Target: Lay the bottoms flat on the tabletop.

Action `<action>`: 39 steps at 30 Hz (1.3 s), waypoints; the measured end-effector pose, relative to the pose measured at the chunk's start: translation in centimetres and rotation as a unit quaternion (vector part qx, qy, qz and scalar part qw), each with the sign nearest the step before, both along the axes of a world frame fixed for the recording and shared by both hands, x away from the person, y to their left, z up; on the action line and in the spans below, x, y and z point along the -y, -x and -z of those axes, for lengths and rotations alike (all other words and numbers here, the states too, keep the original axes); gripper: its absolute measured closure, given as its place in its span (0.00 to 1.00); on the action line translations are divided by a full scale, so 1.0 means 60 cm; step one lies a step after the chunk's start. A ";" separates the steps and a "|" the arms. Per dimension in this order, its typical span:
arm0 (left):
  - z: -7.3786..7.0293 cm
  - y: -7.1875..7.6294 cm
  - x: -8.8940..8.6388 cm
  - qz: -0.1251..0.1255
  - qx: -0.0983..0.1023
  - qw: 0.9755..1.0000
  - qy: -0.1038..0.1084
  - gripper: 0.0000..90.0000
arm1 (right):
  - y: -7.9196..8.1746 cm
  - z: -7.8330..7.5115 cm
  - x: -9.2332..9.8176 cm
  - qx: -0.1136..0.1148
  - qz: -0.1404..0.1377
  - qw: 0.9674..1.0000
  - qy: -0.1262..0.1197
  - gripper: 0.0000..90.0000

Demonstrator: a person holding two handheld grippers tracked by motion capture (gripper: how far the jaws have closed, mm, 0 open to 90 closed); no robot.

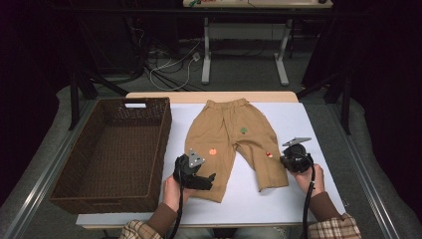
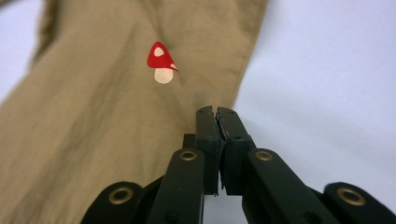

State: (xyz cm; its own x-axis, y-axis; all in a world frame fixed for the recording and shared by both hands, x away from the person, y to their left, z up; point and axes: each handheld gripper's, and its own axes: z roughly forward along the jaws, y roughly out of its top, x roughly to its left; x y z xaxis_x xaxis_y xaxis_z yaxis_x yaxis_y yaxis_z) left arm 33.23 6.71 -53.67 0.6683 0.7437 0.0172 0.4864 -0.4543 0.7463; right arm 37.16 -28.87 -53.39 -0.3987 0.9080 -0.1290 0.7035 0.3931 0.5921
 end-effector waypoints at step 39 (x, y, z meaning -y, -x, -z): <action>-0.004 0.000 0.002 0.012 0.003 1.000 0.000 0.10 | 0.011 0.014 -0.139 -0.033 -0.155 0.987 0.000 0.87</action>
State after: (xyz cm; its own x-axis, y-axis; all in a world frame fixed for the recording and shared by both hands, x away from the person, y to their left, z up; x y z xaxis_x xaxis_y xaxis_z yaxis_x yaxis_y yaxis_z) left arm 33.22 6.58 -53.43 0.6852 0.7280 0.0211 0.4719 -0.4658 0.7485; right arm 36.51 -20.55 -54.22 -0.6644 0.7413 -0.0947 0.5863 0.5956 0.5491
